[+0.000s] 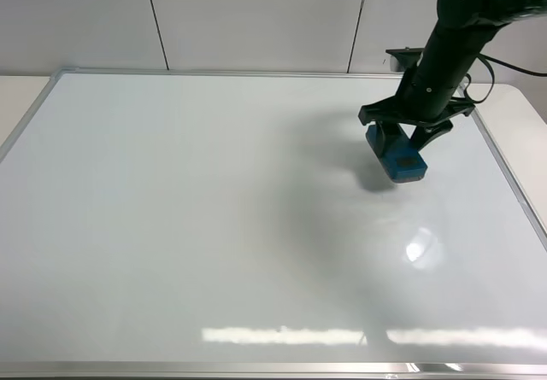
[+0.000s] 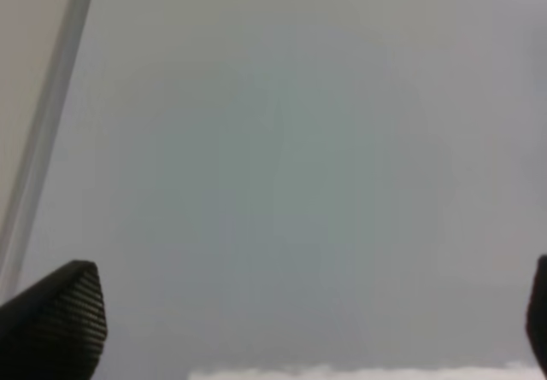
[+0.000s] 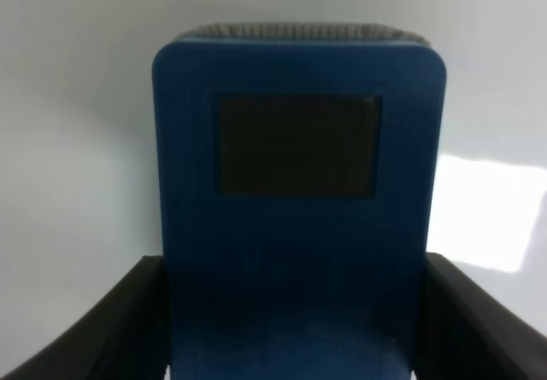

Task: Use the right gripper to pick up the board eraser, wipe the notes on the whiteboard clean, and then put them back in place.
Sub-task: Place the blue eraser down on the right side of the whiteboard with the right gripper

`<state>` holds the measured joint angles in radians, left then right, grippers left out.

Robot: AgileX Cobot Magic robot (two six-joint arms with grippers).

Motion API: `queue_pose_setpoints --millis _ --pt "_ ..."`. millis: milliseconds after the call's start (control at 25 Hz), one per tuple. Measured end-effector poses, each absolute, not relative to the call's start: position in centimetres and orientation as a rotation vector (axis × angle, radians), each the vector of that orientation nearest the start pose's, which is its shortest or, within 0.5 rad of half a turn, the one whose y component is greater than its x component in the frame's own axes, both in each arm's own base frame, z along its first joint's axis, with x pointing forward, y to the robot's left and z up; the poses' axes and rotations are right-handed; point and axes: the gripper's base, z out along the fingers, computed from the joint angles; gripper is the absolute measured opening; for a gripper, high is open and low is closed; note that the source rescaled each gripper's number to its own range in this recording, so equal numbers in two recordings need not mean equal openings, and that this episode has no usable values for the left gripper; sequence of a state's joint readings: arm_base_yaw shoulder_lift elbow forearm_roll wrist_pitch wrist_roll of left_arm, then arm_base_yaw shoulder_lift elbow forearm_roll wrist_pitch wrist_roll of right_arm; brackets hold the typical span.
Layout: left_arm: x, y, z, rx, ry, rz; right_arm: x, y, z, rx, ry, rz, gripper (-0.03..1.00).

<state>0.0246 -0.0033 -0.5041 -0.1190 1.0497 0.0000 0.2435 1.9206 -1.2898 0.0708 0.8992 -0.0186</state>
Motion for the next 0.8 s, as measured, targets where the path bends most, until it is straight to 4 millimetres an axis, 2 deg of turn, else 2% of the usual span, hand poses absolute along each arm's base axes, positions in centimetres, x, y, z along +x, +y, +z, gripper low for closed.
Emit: queue_pose_setpoints --millis 240,320,680,800 --pt "-0.6 -1.0 28.0 -0.020 2.022 -0.126 35.2 4.9 17.0 -0.168 2.974 0.107 0.02" --pt "-0.6 -1.0 28.0 -0.020 2.022 -0.126 35.3 4.1 17.0 -0.152 2.961 0.121 0.02" --pt "-0.6 -1.0 28.0 -0.020 2.022 -0.126 35.8 4.1 17.1 -0.164 2.909 0.139 0.02" --pt "-0.6 -1.0 28.0 -0.020 2.022 -0.126 35.9 4.1 16.2 -0.160 2.938 0.142 0.02"
